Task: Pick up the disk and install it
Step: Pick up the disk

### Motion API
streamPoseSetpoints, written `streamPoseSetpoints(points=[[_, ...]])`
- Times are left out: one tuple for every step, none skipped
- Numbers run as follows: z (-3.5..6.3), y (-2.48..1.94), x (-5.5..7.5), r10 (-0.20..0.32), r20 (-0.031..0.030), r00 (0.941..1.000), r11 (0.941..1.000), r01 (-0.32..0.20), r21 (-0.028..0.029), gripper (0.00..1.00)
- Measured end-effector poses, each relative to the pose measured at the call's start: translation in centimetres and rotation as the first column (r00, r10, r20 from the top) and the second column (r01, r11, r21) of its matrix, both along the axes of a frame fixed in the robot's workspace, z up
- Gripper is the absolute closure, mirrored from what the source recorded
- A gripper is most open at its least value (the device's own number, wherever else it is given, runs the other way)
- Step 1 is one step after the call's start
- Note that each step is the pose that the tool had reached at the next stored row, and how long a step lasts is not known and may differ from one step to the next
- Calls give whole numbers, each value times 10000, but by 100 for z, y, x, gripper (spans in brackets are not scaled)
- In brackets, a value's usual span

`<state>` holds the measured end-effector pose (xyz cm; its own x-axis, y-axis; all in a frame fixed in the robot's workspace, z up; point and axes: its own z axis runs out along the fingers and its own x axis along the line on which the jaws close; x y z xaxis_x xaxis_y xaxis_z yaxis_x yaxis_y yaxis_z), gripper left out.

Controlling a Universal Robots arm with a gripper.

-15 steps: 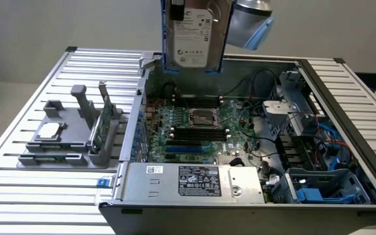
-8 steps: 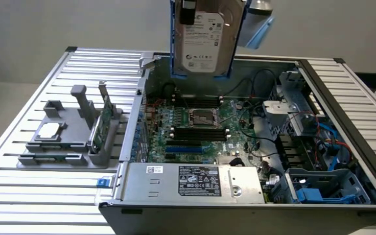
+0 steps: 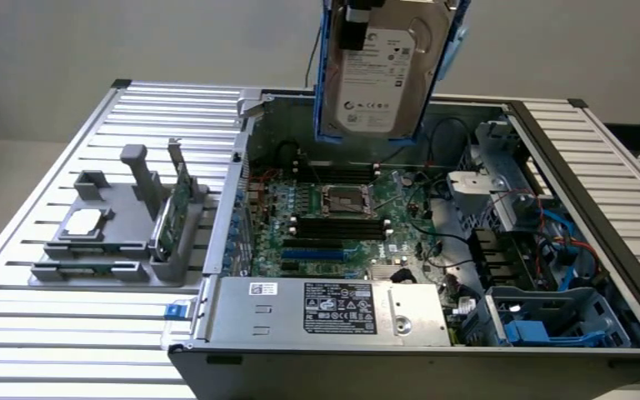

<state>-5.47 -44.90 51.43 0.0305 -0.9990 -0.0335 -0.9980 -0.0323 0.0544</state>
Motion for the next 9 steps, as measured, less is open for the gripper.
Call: streamPoseSetpoints(points=[[2,-18,38,0,-16,10000,10000,0,-1,67],[2,-37,75,-1,-32,10000,10000,1,0,67],[3,-56,113,0,-49,10000,10000,0,0,67],[5,-75,153,0,-66,10000,10000,0,0,67],[5,-93,190,-1,-84,10000,10000,1,0,67],[6,-112,228,0,-102,9999,10000,0,0,67],[7,-129,266,0,-119,9999,10000,0,0,67],[8,-147,303,0,-136,9999,10000,0,0,67],[8,-165,340,0,-154,9999,10000,0,0,67]])
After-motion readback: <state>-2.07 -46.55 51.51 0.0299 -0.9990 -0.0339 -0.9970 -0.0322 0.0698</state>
